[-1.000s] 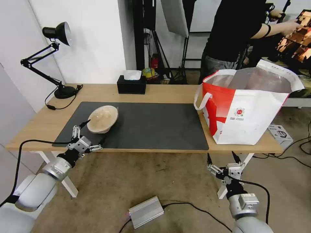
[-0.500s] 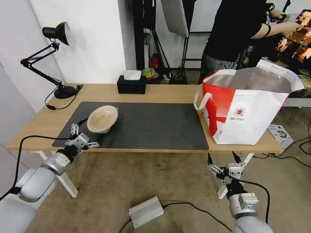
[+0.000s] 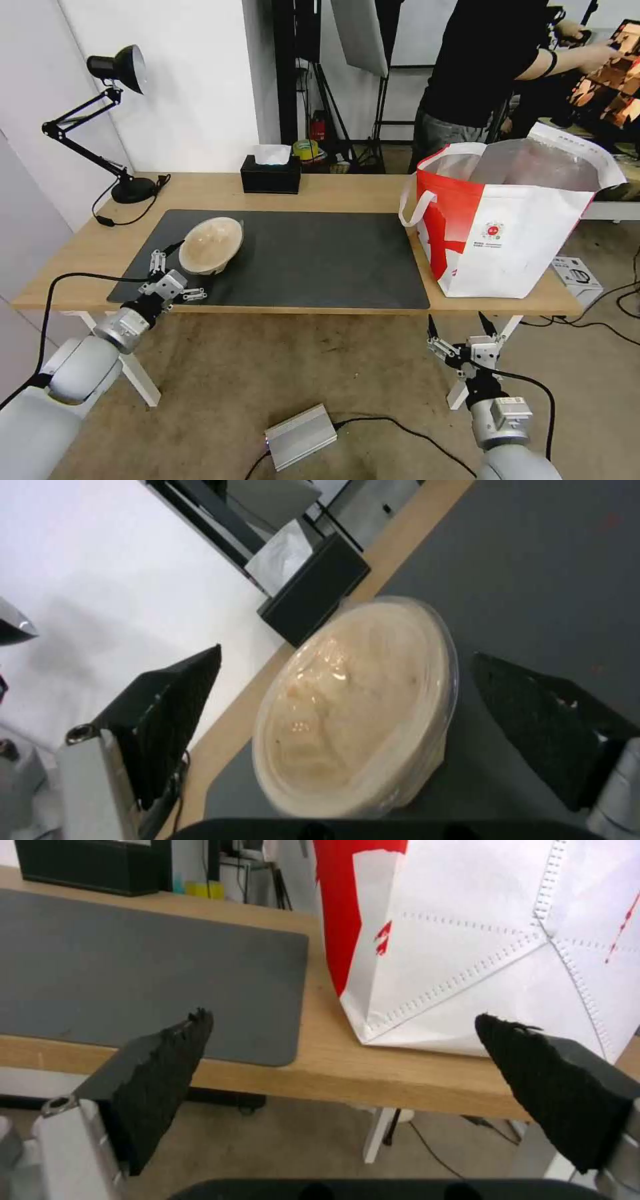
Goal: Pick up the trash from the table and place it into the takeout bag.
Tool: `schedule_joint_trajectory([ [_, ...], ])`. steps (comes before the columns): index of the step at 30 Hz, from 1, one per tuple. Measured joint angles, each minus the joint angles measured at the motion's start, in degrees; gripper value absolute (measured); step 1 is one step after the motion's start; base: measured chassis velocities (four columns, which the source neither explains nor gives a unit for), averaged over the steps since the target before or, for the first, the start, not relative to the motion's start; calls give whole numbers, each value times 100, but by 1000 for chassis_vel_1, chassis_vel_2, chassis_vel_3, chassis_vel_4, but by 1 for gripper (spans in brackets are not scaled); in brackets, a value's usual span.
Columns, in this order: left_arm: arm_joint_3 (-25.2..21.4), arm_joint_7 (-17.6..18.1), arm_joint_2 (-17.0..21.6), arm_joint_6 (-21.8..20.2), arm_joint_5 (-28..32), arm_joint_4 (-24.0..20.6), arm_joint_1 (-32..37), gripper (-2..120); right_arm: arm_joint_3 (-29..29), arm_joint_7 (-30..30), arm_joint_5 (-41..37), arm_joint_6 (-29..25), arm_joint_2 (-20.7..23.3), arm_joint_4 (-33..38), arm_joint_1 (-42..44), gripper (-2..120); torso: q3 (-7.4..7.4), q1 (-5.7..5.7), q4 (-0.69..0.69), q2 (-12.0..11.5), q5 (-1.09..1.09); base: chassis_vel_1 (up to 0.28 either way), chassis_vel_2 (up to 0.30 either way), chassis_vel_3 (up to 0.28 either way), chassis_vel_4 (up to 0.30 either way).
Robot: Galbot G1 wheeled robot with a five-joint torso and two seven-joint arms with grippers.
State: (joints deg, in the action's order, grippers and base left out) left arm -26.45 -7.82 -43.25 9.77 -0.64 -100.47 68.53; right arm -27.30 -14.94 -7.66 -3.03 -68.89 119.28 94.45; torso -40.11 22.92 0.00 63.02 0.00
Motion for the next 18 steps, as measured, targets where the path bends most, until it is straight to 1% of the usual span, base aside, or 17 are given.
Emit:
schedule_joint_trajectory([
  [18,252,-4,-22,1,-6,188,-218,100,-1,-8,16,0,-12,2,3,100,0,0,0,0,0,0,0,0,0],
])
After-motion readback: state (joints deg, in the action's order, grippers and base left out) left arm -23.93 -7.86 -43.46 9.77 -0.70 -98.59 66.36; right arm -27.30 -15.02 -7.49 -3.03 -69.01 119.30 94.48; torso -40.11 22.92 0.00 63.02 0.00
